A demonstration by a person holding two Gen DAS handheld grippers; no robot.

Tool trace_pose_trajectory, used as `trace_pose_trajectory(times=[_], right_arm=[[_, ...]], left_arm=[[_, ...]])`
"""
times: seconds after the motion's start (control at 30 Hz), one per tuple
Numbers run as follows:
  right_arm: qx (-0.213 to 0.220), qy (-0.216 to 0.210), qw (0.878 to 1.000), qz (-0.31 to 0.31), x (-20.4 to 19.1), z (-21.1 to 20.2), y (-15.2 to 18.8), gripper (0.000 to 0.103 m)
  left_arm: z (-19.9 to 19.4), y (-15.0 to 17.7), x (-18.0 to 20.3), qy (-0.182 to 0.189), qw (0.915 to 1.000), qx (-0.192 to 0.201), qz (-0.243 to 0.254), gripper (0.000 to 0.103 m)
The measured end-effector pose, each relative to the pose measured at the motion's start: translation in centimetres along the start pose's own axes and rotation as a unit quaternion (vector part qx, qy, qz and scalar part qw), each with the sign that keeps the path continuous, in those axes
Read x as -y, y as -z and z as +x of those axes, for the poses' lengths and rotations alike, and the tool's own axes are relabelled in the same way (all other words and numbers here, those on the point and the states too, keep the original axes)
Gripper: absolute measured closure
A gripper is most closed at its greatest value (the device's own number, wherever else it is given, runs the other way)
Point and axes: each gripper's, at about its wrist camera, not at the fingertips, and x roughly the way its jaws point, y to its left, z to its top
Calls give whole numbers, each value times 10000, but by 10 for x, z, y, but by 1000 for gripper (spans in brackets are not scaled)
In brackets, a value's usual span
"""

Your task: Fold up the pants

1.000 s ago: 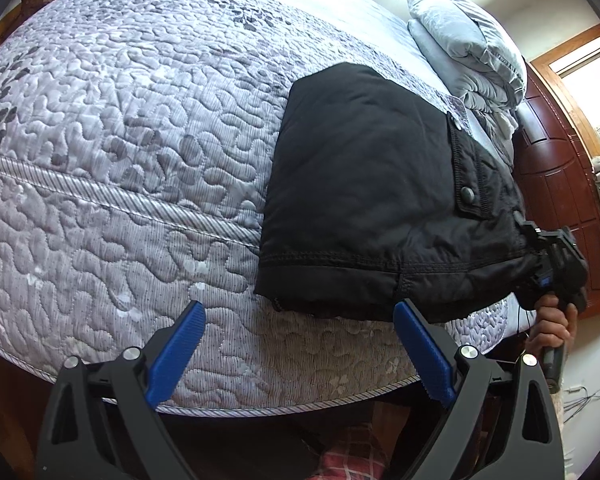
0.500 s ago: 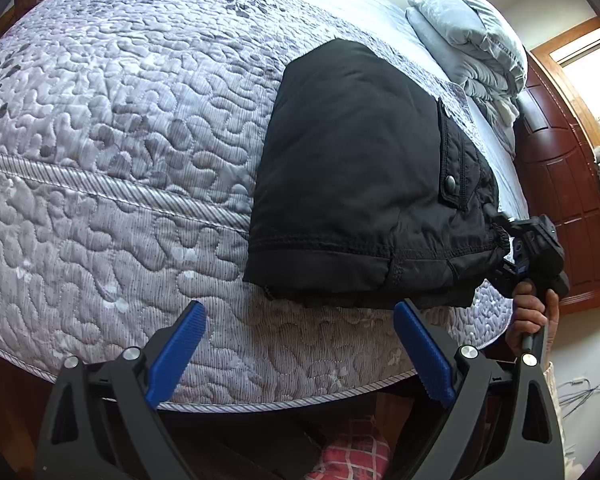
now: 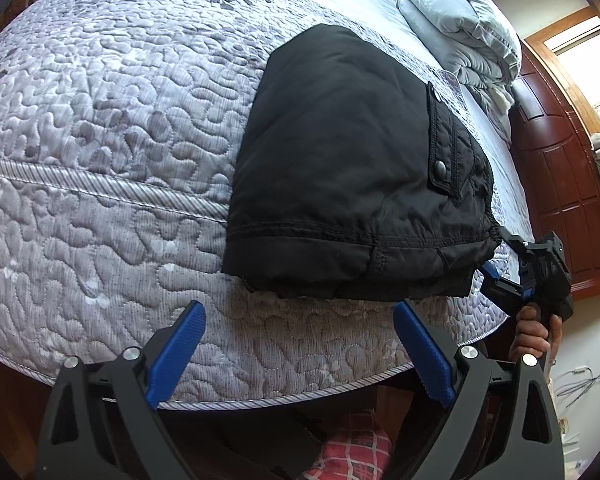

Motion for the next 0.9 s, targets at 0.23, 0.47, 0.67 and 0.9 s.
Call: trace_pose_trajectory(times=[0.23,0.47,0.67,0.9], right_arm=[[10,132,9994,-312,-30,-4,2,73],[-11,344,9979,-553,-44,-4,5,74],[6,378,9989,-277,-18,0,6,74],[45,390,9992,-120,6,1,5,74]], left_arm=[[-1,-1,6,5,10000,13,53,7],[-2,-3,1,10,10000,26,-25,7],[-2,-3,2,1,10000,20,15,7],[-1,-3,0,-8,10000,19,-21,7]])
